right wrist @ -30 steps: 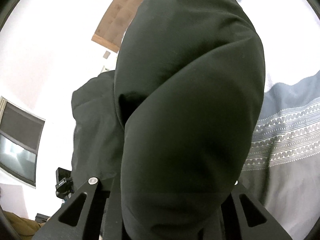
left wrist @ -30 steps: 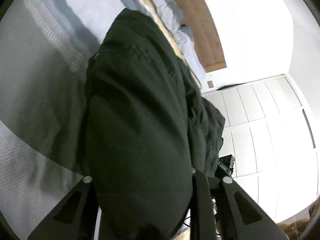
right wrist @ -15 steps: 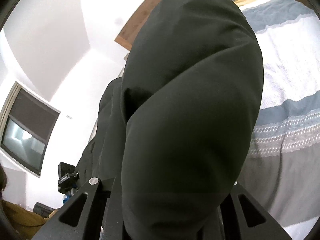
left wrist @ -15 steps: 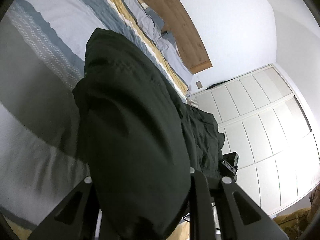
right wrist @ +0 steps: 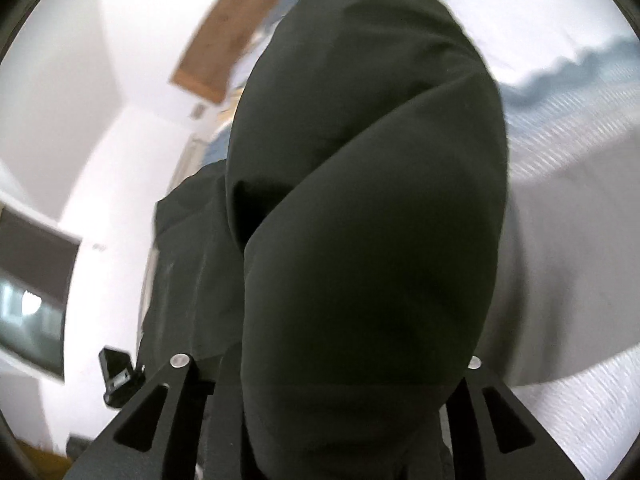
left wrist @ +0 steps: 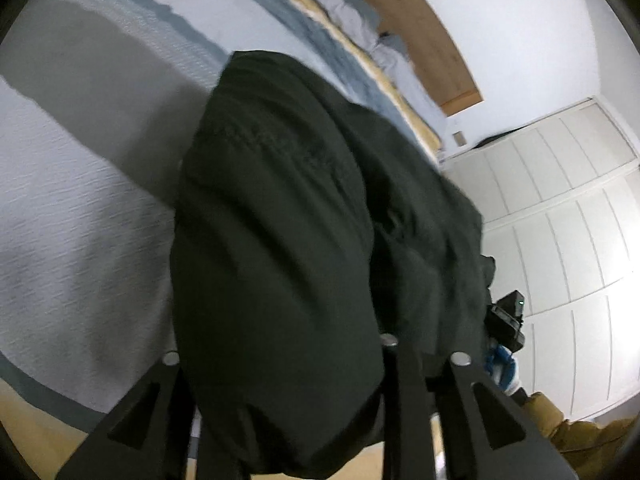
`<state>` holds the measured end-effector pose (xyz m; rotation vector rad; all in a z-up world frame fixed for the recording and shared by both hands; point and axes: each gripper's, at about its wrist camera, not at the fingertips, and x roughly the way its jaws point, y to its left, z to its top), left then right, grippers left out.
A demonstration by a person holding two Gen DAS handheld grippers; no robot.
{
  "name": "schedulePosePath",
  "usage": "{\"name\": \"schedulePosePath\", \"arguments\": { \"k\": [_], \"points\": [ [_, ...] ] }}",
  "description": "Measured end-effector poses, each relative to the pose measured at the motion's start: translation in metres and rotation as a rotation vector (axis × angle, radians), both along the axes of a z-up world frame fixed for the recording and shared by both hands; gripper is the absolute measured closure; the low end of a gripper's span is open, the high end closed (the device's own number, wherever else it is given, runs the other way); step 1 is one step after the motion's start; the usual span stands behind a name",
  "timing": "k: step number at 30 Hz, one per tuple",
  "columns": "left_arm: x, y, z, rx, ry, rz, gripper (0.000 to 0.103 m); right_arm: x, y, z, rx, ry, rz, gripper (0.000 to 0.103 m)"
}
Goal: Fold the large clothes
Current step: 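Lower the folded coat bundle back onto the bed with both tools, then open both tools and release the coat bundle on the bed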
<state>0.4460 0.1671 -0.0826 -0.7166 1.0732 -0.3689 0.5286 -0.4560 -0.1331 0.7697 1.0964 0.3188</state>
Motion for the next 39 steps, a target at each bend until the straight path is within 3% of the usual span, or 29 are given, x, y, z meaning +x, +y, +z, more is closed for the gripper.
{"name": "schedulePosePath", "arguments": {
  "k": [2,4,7,10,13,18,24,28,31,34,39],
  "points": [
    [0.001,0.001,-0.004,0.03,0.013,0.002,0.063,0.0,-0.003,-0.004,-0.055,0.021,-0.009,0.051],
    [-0.001,0.002,-0.001,0.052,0.015,0.002,0.055,0.002,-0.007,-0.004,-0.113,0.038,-0.026,0.042],
    [-0.007,0.01,0.014,0.072,0.002,0.017,0.045,-0.003,-0.012,0.003,-0.151,0.035,-0.056,0.031],
    [-0.014,0.021,0.025,0.07,-0.01,0.042,0.044,-0.008,-0.014,0.006,-0.188,0.03,-0.085,0.025],
    [-0.02,0.027,0.037,0.127,-0.036,0.06,0.04,-0.019,-0.029,0.01,-0.206,0.012,-0.143,0.019],
    [-0.032,0.043,0.053,0.175,-0.081,0.105,0.04,-0.041,-0.039,0.029,-0.245,-0.007,-0.253,0.017],
    [-0.054,0.056,0.058,0.259,-0.118,0.17,0.039,-0.065,-0.034,0.05,-0.332,-0.052,-0.294,0.017],
    [-0.069,0.054,0.057,0.337,-0.137,0.193,0.039,-0.089,-0.015,0.065,-0.396,-0.1,-0.272,0.017],
    [-0.075,0.044,0.051,0.437,-0.162,0.198,0.039,-0.107,0.007,0.071,-0.419,-0.143,-0.25,0.016],
    [-0.083,0.03,0.049,0.529,-0.194,0.19,0.033,-0.122,0.033,0.072,-0.424,-0.188,-0.228,0.015],
    [-0.089,-0.004,0.044,0.613,-0.222,0.13,0.028,-0.152,0.084,0.077,-0.554,-0.229,-0.171,0.014]
  ]
}}
